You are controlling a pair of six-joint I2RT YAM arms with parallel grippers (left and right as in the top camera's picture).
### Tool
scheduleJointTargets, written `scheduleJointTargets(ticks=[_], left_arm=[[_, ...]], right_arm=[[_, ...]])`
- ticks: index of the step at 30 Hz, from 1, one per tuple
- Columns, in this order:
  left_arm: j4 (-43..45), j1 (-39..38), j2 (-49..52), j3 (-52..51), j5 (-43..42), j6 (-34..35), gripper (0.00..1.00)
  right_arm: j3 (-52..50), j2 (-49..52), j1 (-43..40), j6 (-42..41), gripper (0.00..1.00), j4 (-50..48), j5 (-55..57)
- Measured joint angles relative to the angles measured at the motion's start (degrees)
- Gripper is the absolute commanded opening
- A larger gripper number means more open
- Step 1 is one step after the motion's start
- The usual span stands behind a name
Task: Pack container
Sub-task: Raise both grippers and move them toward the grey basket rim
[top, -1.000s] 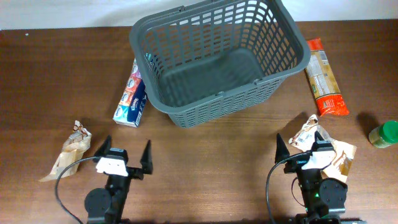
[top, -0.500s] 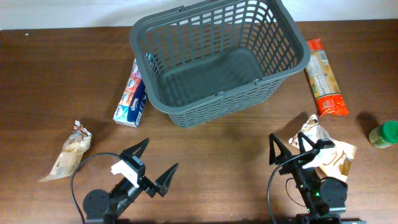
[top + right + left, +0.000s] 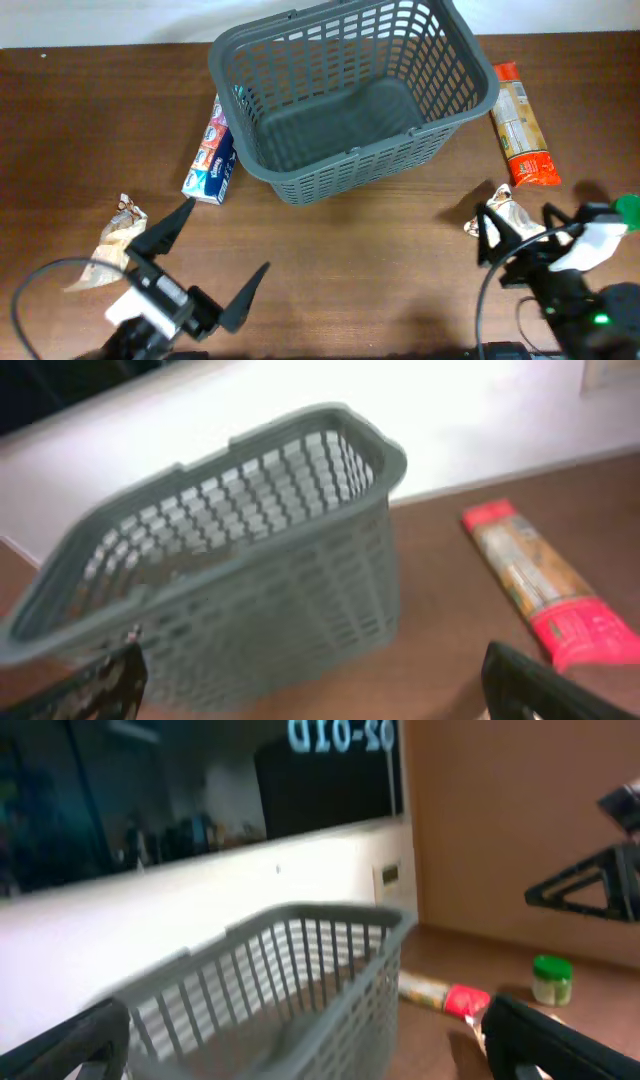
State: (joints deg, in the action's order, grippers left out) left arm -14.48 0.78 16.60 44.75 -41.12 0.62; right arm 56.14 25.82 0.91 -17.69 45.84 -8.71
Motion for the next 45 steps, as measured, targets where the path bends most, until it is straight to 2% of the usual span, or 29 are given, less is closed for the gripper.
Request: scheduleJointTargets(ticks=[5,10,15,16,20,24,30,35,40,45], left_arm=[[2.3,0.0,0.1,1.1,-1.1,0.0,1.00],[0.0,0.0,2.4,5.4,0.6,3.6,0.99],[-17.3,0.0,14.0,22.6,1.5,5.9,1.00],[-24.2,0.0,17.7,27.9,1.7,6.0,1.00],[-41.0,0.0,30.8,45.4,1.3,4.3,1.00],[-44.9,0.1,38.8,55.0,0.2,3.3,1.00],[-45.0,-1.3,42.6,56.8,-1.3,2.8,1.00],[-54.4,-10.1,46.5,60.4,3.0,2.4,1.00],[-65.2,-26.4,52.3,65.7,14.6,2.2,1.00],[-68.4,-42.1,58.0,66.8,24.2,2.2,1.00]], right_arm=[[13.4,7.2,0.0,0.7,0.99,16.5,-3.1],[19.2,10.0,0.0,2.0,0.99,21.7,-3.4],[33.4,16.9,0.0,1.6,0.99,26.4,-3.1],[37.9,19.4,0.0,1.5,0.99,29.3,-3.0],[55.0,30.1,0.0,1.3,0.98,36.5,-3.0],[62.8,37.3,0.0,1.2,0.99,39.7,-3.0],[63.3,43.1,0.0,1.2,0.99,40.0,-3.0],[64.5,48.4,0.0,3.7,0.99,36.8,-4.2],[67.4,54.3,0.0,5.1,0.99,36.2,-6.0],[67.8,58.5,0.0,6.1,0.99,36.1,-6.6]])
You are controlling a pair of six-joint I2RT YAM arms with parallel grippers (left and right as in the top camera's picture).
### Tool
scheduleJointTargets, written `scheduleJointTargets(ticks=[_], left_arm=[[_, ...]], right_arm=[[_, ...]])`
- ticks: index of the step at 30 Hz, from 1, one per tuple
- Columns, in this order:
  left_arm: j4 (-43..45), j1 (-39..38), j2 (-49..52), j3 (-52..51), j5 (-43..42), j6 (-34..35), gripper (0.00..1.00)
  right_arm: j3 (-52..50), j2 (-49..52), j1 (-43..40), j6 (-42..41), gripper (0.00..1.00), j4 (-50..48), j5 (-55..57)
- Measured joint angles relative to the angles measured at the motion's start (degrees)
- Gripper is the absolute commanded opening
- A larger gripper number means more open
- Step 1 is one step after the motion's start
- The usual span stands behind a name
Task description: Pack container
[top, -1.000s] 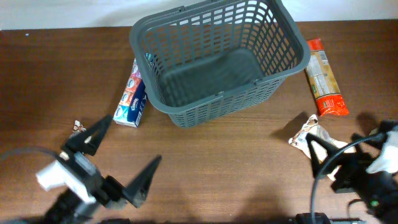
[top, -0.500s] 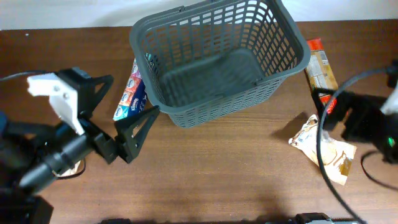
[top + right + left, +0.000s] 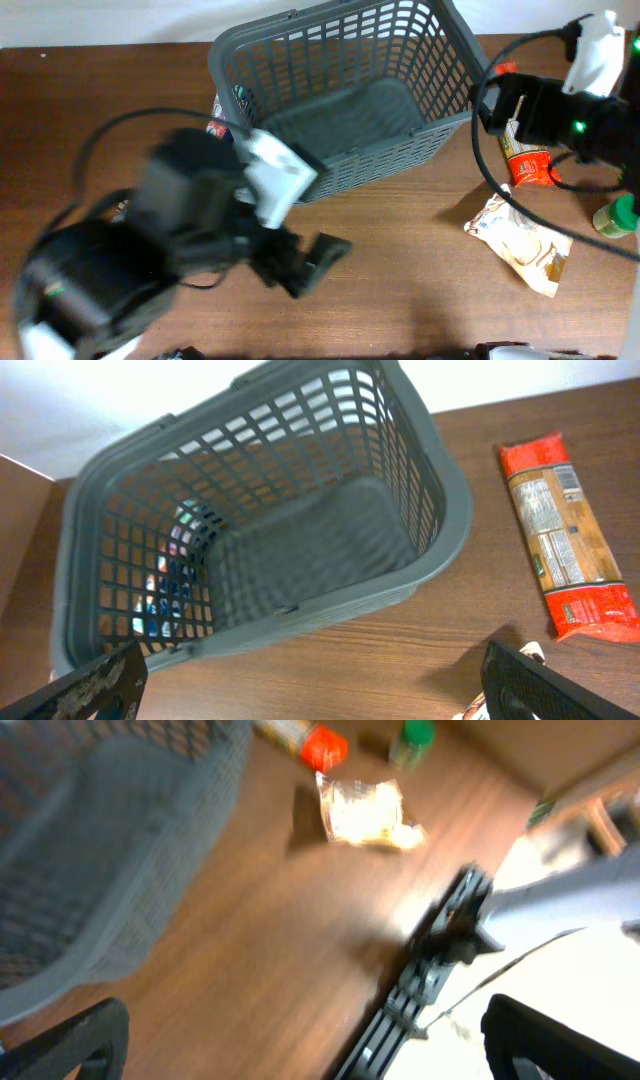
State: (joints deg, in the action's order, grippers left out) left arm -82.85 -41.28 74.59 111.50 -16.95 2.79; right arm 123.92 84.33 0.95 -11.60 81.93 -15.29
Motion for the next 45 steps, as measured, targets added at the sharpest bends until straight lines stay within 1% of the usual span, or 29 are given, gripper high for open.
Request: scheduleJointTargets(ticks=[2,5,9,15,19,23,30,35,36,37,39,40,42,43,44,45], left_arm=[[-0.9,-4.0,2.2,0.0,3.4,0.0,1.00],[-1.6,-6.9,4.3,0.0,6.6,0.0,0.99],[-1.9,-7.9,6.1,0.0,8.5,0.0,1.00],[-3.5,-7.9,8.5,0.1,8.6,0.0,1.00],[-4.2,-7.9,9.0,0.1,6.8,0.0,1.00],[-4.3,-7.9,9.0,0.1,2.5,0.0,1.00],[-5.3,-7.9,9.0,0.1,-2.0,0.0,1.00],[-7.5,-7.9,9.0,0.1,-2.8,0.0,1.00],[-7.7,-7.9,9.0,0.1,-2.8,0.0,0.91],[-7.9,-7.9,9.0,0.1,-2.8,0.2,0.75],[-8.0,-7.9,9.0,0.1,-2.8,0.0,0.45],[-8.0,-7.9,9.0,0.1,-2.5,0.0,0.33],[-8.0,-7.9,9.0,0.1,-1.4,0.7,0.09],[-8.0,-7.9,9.0,0.1,-0.4,1.5,0.02],[-8.0,-7.9,9.0,0.1,0.7,2.3,0.02],[-8.1,-7.9,9.1,0.1,1.9,3.0,0.02]], right_arm=[[0.0,1.0,0.0,0.8,0.99,0.0,-0.1],[0.0,1.6,0.0,1.9,0.99,0.2,-0.1],[0.0,1.7,0.0,2.8,0.99,0.2,-0.3],[0.0,1.7,0.0,2.9,0.99,0.0,-0.3],[0.1,1.8,0.0,3.0,0.99,-1.6,-0.8],[0.1,2.8,0.0,3.1,0.99,-3.8,-3.5],[0.1,8.1,0.0,3.3,0.99,-11.5,-7.0],[0.1,12.4,0.0,4.9,0.99,-12.1,-7.2],[0.1,13.1,0.0,5.2,0.99,-11.9,-7.1],[0.1,13.8,0.1,5.5,0.99,-11.6,-7.0],[0.1,15.2,0.5,5.8,0.99,-10.6,-6.3],[0.1,15.8,0.9,5.8,0.93,-9.9,-5.7],[0.1,17.0,2.0,6.4,0.56,-8.5,-4.2],[0.1,17.7,3.0,6.3,0.45,-7.8,-3.0],[0.1,18.3,4.0,6.3,0.38,-7.1,-1.7],[0.1,18.9,5.0,6.3,0.35,-6.4,-0.1]])
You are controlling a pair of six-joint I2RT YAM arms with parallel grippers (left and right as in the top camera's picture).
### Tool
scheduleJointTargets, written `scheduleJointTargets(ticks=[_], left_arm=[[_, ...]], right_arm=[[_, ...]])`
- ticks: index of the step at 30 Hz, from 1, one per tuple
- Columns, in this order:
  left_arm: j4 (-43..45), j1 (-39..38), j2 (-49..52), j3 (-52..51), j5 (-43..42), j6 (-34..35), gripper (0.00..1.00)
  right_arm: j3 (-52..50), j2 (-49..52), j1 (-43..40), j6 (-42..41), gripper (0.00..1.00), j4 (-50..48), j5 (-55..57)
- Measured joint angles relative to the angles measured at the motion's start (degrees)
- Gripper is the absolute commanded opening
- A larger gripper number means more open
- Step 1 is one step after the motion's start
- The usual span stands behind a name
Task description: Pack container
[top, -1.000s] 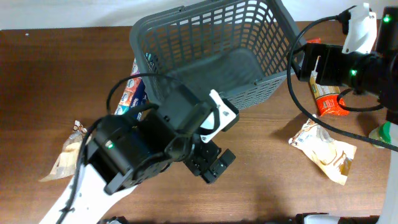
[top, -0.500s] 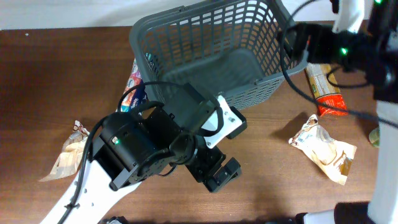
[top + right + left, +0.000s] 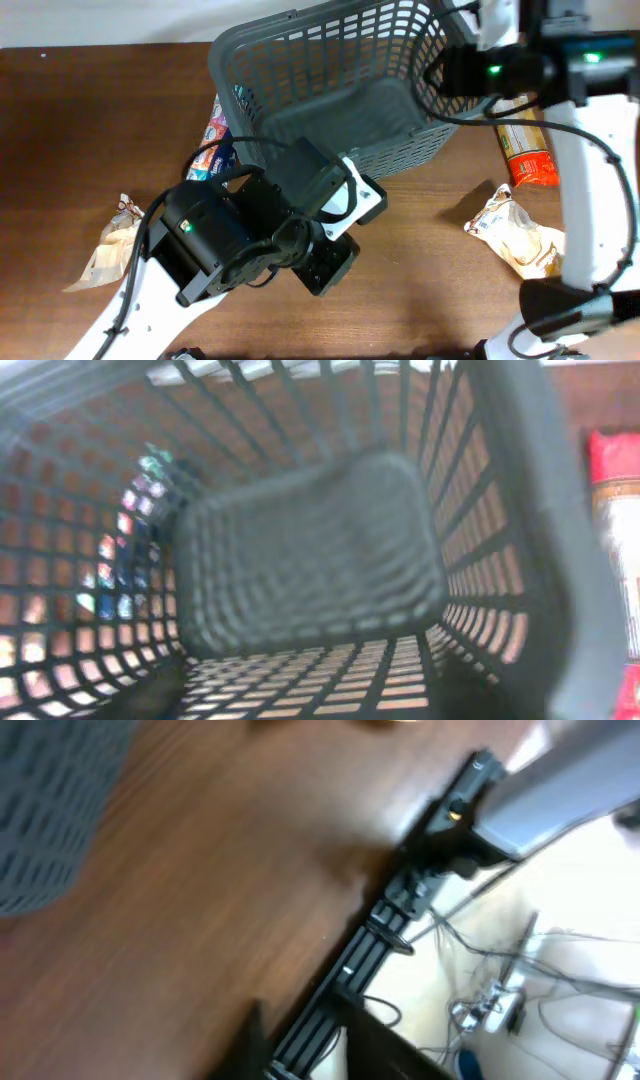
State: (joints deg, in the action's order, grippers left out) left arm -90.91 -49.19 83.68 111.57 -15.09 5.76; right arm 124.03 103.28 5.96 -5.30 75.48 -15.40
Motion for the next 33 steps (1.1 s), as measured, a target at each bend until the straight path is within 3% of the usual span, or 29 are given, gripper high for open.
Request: scheduleJointTargets(ticks=[11,20,33], left_arm=[[-0.2,-1.1,6.4,0.0,10.4,9.1,0.01],[-0.2,-7.5,12.5,0.0,19.8,18.5,0.02],[1.4,-7.6,12.4,0.0,25.2,22.1,0.02]], right_arm=[[0.0,2.4,10.4,0.7,0.04,2.3,22.1],[0.0,2.4,10.2,0.6,0.04,1.7,28.5],[0.0,2.4,10.2,0.6,0.04,-2.1,27.5]])
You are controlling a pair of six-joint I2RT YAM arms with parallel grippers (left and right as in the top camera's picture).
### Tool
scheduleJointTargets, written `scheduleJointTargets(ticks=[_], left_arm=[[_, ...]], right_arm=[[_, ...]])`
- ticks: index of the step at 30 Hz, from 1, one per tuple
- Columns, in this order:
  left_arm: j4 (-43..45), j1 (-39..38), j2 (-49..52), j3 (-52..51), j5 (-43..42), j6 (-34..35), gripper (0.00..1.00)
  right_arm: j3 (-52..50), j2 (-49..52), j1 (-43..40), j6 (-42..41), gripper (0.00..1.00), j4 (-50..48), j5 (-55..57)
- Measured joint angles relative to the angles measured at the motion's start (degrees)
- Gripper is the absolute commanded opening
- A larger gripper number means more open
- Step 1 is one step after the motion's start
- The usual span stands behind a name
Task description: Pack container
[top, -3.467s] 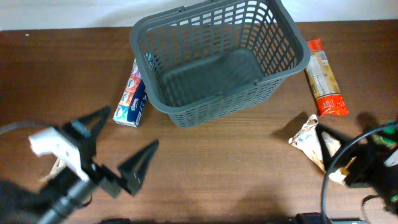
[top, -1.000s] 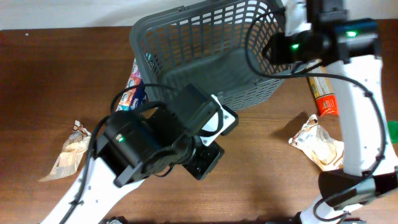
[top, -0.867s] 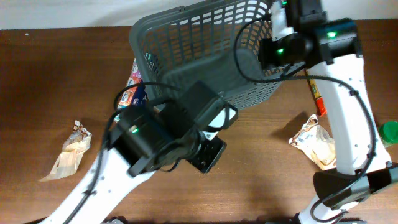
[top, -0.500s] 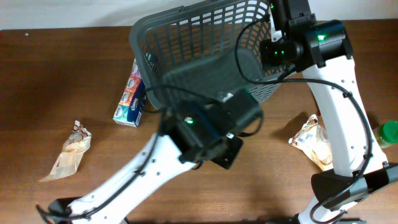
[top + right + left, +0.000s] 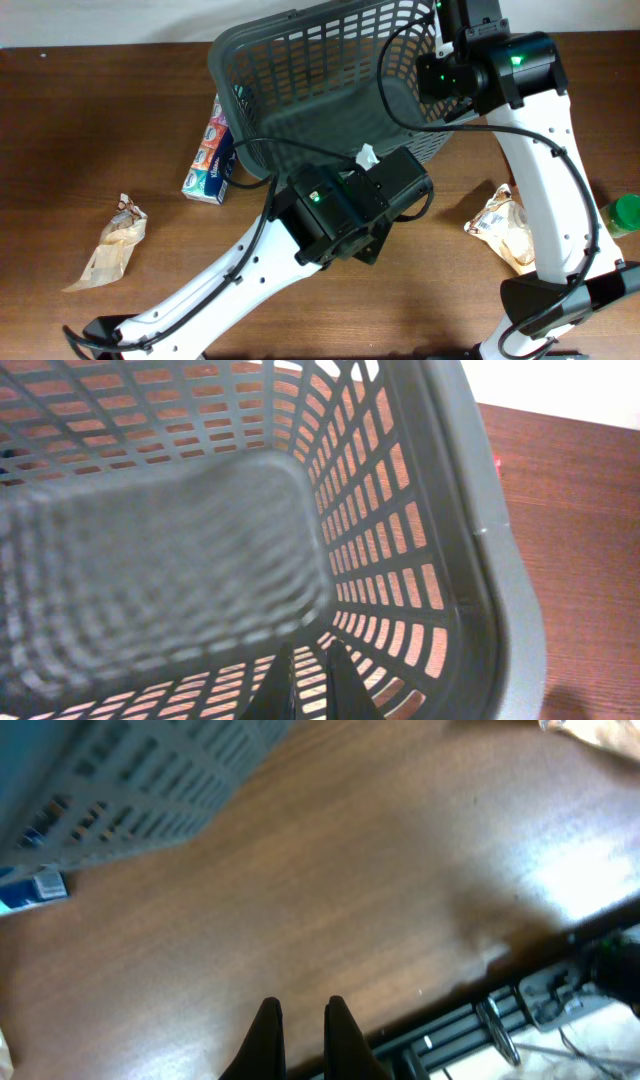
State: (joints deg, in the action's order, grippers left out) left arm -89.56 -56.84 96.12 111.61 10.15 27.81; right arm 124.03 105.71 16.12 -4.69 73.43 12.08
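The grey mesh basket point(image 5: 330, 95) stands at the back of the brown table, nothing inside it. My right gripper point(image 5: 318, 678) hangs shut and bare inside the basket point(image 5: 150, 550), by its right wall. The left gripper point(image 5: 300, 1023) is shut on nothing over bare wood in front of the basket point(image 5: 130, 780). A blue tissue pack point(image 5: 210, 160) lies left of the basket. One crumpled snack bag point(image 5: 110, 245) lies far left, another snack bag point(image 5: 510, 230) at the right. From overhead both grippers are hidden under their own arms.
A green-lidded jar point(image 5: 627, 213) stands at the right edge. The left arm's bulk point(image 5: 350, 205) covers the table's middle, and the right arm point(image 5: 485, 65) reaches over the basket's right rim. The table's front edge with metal rails point(image 5: 500, 1020) is close to the left gripper.
The left arm has swung right and nearer the basket; its fingers now show shut. The right wrist sits over the basket's right side, fingers shut in view.
Both grippers stood wide open near the front of the table, left and right. Then both arms were up, the right one beyond the basket's right side, the left one mid-table. Later the right wrist looked into the basket. Now both are shut, holding nothing.
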Motion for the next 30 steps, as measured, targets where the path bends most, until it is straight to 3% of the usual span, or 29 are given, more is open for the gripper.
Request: scheduleJointTargets(ticks=[15,30], left_arm=[[3.7,3.0,0.0,0.0,2.1,0.3,0.02],[3.7,7.4,0.0,0.0,2.1,0.3,0.02]], right_arm=[[0.0,1.4,-0.6,0.0,0.04,3.0,-0.9],[0.0,1.4,-6.8,0.0,0.04,5.6,-3.7]])
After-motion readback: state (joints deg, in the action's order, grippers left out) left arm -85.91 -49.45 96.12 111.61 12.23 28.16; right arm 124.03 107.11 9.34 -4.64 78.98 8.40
